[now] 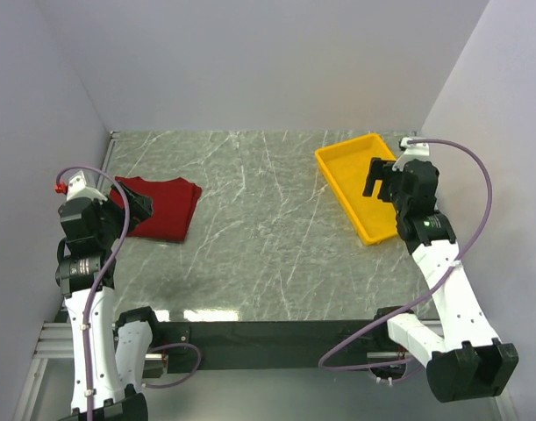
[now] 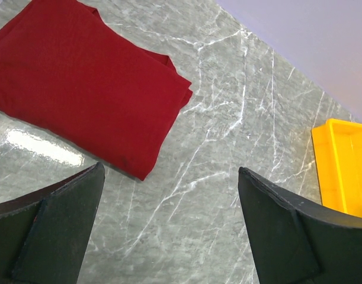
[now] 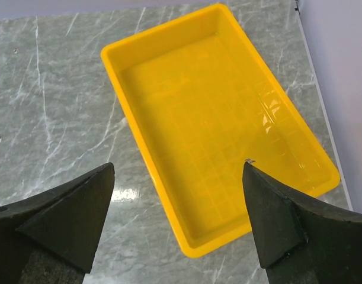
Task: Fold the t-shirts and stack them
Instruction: Reset both grippers
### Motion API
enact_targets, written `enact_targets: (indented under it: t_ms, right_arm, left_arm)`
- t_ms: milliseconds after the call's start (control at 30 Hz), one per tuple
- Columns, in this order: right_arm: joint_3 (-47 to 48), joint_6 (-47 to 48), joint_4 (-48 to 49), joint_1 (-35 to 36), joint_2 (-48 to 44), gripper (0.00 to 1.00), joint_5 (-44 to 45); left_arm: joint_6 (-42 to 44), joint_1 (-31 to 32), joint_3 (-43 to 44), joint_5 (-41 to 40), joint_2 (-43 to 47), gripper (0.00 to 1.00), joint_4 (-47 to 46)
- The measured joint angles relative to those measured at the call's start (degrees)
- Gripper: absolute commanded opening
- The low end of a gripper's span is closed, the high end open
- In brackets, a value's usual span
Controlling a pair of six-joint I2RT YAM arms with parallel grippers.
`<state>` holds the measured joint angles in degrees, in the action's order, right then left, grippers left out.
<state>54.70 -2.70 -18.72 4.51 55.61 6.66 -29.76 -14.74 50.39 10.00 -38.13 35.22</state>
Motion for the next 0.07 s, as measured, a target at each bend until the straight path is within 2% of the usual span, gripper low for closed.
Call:
enact_targets:
  t_ms: [67]
  right_arm:
    - [0.0, 0.02, 0.0, 0.0, -0.04, 0.95, -0.04]
  left_arm:
    - [-0.02, 0.0, 0.0, 0.0, -0.02, 0.99, -0.02]
